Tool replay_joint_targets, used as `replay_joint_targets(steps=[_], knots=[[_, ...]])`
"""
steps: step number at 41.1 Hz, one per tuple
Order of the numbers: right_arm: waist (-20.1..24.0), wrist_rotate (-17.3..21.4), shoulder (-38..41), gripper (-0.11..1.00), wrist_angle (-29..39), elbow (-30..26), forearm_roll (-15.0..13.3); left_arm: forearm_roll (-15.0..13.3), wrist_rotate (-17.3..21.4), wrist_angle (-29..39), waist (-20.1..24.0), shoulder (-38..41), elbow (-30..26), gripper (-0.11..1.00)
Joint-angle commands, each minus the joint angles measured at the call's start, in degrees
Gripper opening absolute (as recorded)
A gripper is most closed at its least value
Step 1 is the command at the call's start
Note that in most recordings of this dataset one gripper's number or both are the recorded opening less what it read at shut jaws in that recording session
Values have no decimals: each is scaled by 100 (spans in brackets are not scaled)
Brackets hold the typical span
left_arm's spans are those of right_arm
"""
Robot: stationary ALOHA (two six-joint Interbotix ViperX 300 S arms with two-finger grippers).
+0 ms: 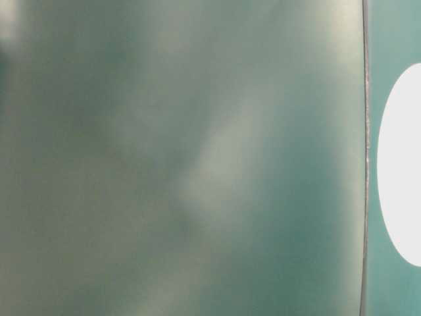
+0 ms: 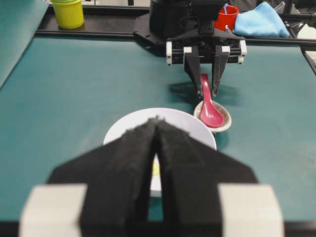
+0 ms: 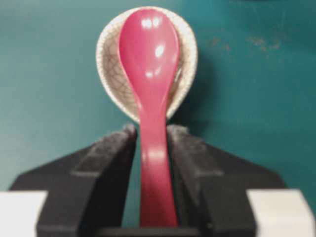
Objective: Scoop the yellow hexagonal prism block from the bowl with a spoon using the right arm.
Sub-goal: 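Close the right gripper on the red spoon handle, then lift the red spoon and carry it over the white bowl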
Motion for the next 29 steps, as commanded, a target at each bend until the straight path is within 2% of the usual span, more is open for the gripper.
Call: replay_joint_targets(steps=[1, 10, 17, 29], knots=[[-9, -9, -53, 40, -70, -9, 18, 18, 9, -26, -9, 53, -141, 0], [-9, -9, -53, 37, -70, -18, 18, 18, 9, -18, -9, 53, -141, 0], [-9, -9, -79, 24, -132, -9, 18, 18, 9, 0, -9, 53, -141, 0], [-18, -35, -448, 24, -70, -18, 18, 18, 9, 26, -9, 62, -141, 0]])
